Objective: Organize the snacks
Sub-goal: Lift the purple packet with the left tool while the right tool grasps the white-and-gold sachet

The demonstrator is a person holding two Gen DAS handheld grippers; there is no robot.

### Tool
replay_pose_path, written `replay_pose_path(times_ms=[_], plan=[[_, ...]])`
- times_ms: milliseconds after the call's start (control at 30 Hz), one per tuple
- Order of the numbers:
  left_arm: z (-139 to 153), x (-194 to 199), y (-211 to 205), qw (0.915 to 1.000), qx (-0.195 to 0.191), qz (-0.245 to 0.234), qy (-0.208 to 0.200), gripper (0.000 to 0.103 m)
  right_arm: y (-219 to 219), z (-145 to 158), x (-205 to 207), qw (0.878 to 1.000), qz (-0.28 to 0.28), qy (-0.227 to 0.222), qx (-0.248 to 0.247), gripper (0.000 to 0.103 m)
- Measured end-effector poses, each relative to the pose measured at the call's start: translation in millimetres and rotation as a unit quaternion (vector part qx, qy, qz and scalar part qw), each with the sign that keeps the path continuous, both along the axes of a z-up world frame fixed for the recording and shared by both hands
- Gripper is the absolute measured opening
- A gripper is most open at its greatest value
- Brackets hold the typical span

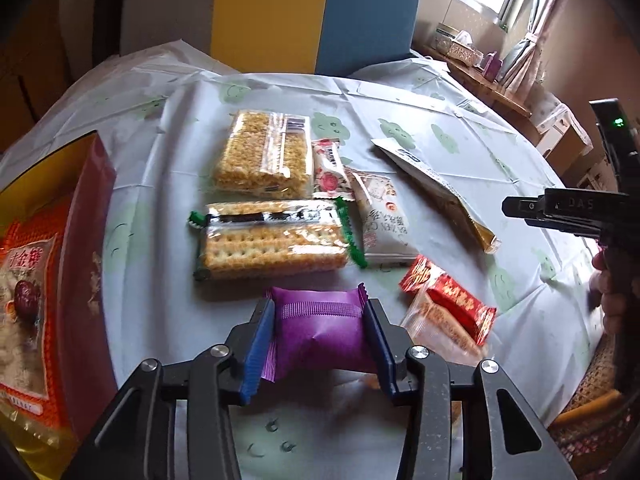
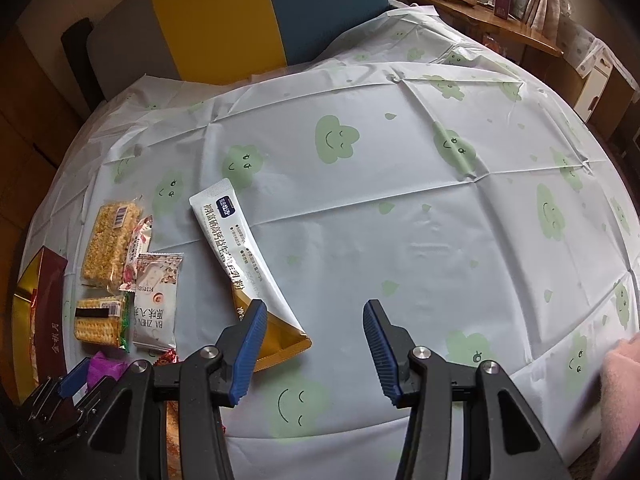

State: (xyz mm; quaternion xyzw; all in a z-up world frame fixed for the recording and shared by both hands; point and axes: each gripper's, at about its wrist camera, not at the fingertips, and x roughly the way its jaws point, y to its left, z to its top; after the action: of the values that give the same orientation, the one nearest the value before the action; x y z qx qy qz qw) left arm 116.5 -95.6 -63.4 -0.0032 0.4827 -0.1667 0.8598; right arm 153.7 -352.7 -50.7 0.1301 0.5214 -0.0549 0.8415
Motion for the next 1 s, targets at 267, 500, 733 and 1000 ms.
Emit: replay_pose_path(times_ms=[267,500,733,1000], plan=[[-7.9,-19.2,14.6,0.9994,0.004,-0.001,-0.033,0.047,16.0,-5.4,2.8,0.999,0.035,0.008,-0.011,0.051],[-12.0,-18.1,12.6,0.9993,0.009,-0.007,-0.034,0.050,33.7,-7.2,9.5,0.998,0.067,0.012,-0.007,0.051],[-13.0,-18.1,13.3,0.9994,0.007,-0.003,-0.035,0.052,42.5,-11.6,44.7,0.996,0.083,0.009,-0.029,0.051],[-21.7,-21.9,2.3,0.9980,0.042,-0.003,-0.048,0.040,45.4,-38.5,60.6,0.994,0.096,0.028,-0.044,0.038]])
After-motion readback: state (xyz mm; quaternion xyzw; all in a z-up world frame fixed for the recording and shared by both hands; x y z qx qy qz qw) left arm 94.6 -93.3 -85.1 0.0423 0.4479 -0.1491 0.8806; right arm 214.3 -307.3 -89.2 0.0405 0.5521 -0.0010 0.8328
